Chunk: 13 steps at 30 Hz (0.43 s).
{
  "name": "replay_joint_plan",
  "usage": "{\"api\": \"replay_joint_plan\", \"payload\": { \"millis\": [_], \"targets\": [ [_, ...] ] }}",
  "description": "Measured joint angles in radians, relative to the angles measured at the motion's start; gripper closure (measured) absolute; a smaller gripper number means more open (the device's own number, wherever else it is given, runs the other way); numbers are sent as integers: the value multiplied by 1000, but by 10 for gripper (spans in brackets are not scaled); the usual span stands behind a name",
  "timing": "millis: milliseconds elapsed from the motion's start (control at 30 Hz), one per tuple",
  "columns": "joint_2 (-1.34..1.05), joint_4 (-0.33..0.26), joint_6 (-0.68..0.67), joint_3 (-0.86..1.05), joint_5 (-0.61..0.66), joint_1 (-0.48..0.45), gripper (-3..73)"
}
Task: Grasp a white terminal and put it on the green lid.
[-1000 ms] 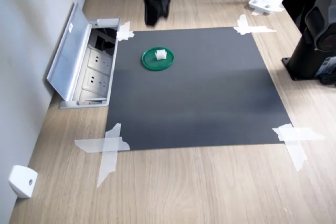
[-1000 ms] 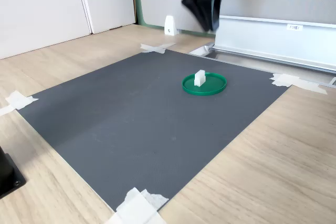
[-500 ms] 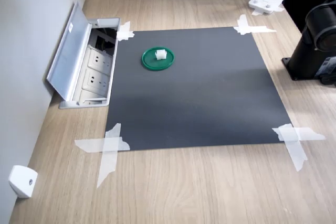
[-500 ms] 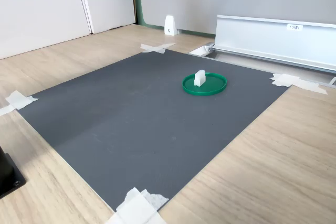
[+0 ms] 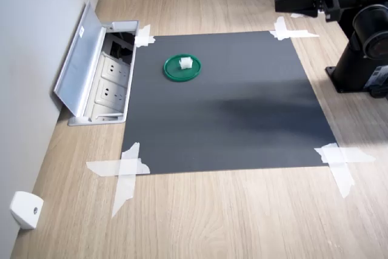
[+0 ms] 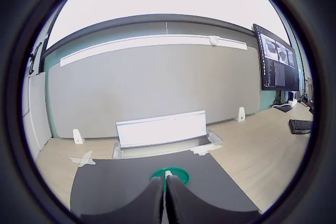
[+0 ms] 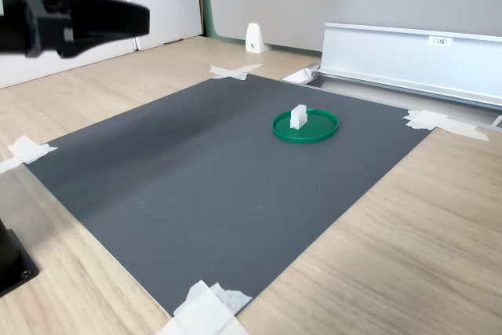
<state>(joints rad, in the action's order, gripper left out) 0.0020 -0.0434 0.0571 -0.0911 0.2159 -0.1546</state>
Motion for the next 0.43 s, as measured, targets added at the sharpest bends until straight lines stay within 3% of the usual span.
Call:
{"api": "replay_joint_plan", "payload": {
  "millis": [433],
  "targets": [
    [-12,0,-4,1,-2,0,703]
  ]
}}
